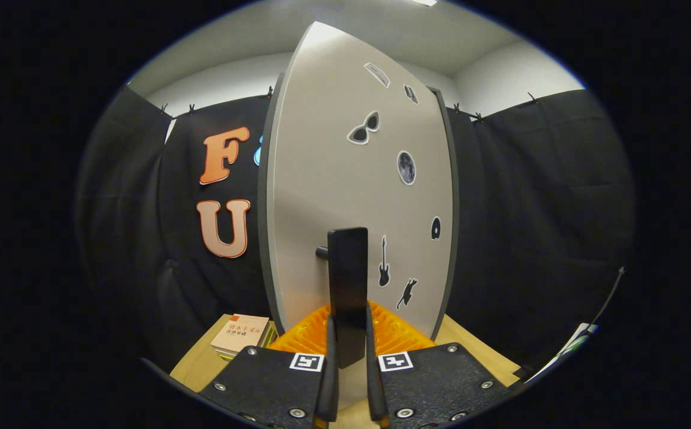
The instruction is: Open the shoe cabinet door, grab the shoes and put them into the shoe cabinet, then close the shoe cabinet door.
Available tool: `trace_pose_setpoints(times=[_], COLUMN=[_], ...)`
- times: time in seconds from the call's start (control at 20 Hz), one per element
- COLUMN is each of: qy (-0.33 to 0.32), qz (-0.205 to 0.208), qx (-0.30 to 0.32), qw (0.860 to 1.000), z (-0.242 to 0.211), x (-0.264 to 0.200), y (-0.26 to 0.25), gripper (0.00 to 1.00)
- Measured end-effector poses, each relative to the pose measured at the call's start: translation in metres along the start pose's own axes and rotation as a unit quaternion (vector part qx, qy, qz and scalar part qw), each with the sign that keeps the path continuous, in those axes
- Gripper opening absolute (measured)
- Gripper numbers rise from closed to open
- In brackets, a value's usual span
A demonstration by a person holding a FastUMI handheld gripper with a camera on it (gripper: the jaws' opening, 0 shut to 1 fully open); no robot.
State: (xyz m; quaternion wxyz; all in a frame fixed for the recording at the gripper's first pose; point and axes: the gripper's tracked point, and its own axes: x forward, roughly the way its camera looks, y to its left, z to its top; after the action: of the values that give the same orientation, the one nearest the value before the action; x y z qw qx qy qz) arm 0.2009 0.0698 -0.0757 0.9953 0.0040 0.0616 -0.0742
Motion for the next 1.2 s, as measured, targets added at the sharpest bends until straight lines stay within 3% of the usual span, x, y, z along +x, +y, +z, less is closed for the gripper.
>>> trace_pose_setpoints(times=[0.3, 0.75, 1.2], qy=[-0.003, 0.005, 0.002], qz=[0.013, 0.033, 0.053], qx=[-0.010, 0.038, 0.041], qw=[1.000, 0.999, 0.998], z=[-0.002, -0.019, -0.030], x=[-0.012, -0.039, -0.042], y=[-0.031, -0.133, -0.191], gripper=[0.18, 0.17, 0.17])
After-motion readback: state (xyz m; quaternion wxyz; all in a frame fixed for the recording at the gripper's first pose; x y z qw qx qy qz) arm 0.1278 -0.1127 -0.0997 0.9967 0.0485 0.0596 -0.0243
